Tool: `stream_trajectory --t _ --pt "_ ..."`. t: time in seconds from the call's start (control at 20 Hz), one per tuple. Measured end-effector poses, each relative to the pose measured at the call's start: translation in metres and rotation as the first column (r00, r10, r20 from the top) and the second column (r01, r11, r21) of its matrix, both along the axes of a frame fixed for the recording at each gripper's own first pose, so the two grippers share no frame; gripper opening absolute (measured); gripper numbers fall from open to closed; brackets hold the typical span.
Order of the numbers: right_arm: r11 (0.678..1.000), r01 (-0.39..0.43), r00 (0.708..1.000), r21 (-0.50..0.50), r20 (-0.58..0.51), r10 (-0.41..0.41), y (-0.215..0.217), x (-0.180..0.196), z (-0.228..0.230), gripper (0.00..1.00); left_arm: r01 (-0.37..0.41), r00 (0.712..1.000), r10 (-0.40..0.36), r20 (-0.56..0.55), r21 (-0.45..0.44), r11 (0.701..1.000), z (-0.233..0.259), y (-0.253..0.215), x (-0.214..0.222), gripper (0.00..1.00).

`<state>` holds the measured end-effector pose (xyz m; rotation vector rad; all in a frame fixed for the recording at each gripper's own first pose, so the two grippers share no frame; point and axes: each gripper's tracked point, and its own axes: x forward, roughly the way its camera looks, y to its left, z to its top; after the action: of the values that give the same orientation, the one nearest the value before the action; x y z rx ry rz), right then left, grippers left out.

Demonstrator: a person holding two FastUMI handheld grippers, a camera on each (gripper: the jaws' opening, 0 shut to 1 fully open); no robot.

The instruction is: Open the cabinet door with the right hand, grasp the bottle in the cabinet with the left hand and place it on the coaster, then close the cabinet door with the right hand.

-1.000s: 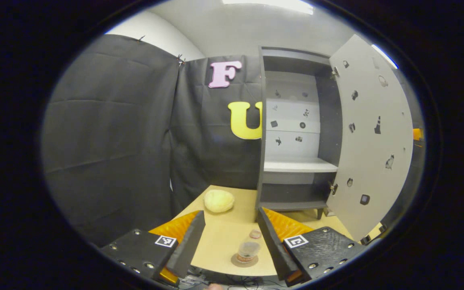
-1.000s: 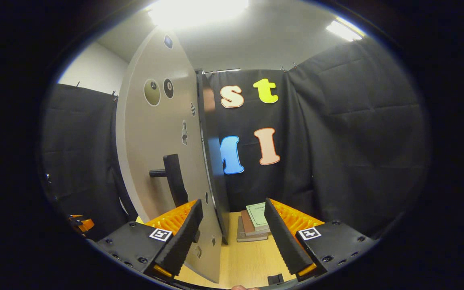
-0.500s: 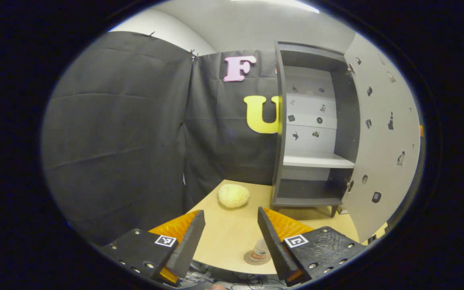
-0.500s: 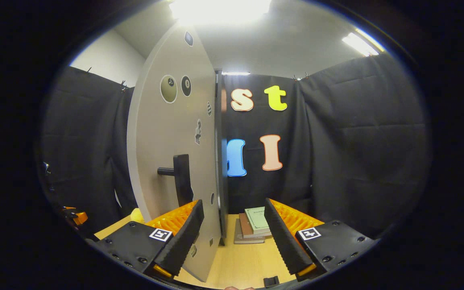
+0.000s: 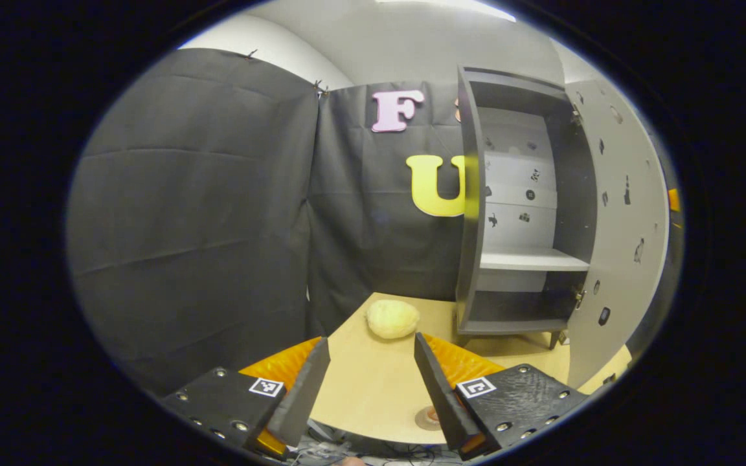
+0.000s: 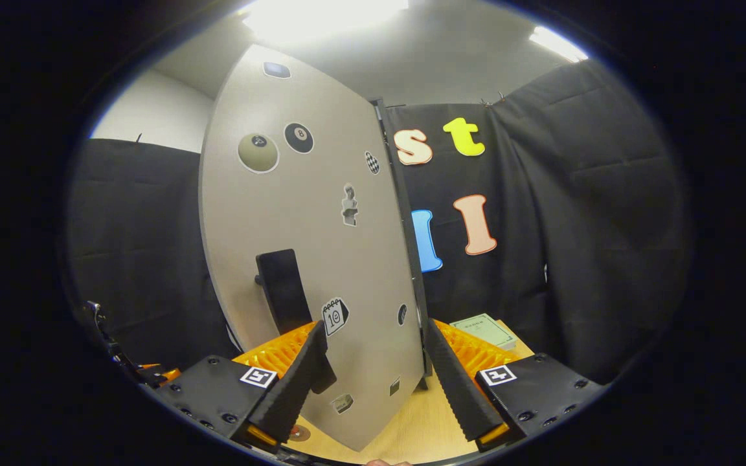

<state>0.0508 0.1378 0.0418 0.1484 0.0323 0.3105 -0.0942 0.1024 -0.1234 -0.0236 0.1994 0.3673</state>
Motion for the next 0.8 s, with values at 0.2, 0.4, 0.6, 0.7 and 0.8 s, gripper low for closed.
stream_trajectory --t 0.2,0.4,0.6,0.7,0.8 --pt "1.0 -0.016 1.0 0.014 -0.005 0.016 0.04 0.01 0.002 0.98 0.009 1.0 -0.009 -0.003 -0.009 1.0 -0.005 0.016 0.011 0.79" --pt "0.997 -0.07 0.997 0.037 -0.025 0.071 0.087 0.022 -0.003 0.98 0.029 1.0 -0.029 -0.008 -0.013 0.999 -0.008 0.026 0.023 0.84" --pt "0.998 -0.064 0.997 -0.001 -0.048 0.064 0.112 0.045 -0.006 0.98 0.063 0.998 -0.063 -0.012 0.0 0.998 -0.009 0.028 0.031 0.79" --pt "0.998 -0.054 0.998 -0.013 -0.04 0.053 0.113 0.049 -0.006 0.98 0.086 0.996 -0.086 -0.01 0.004 0.996 -0.005 0.026 0.033 0.79" --pt "0.999 -0.034 0.999 -0.019 -0.03 0.033 0.105 0.051 -0.007 0.98 0.115 0.993 -0.115 -0.011 0.009 0.993 0.001 0.02 0.036 0.79"
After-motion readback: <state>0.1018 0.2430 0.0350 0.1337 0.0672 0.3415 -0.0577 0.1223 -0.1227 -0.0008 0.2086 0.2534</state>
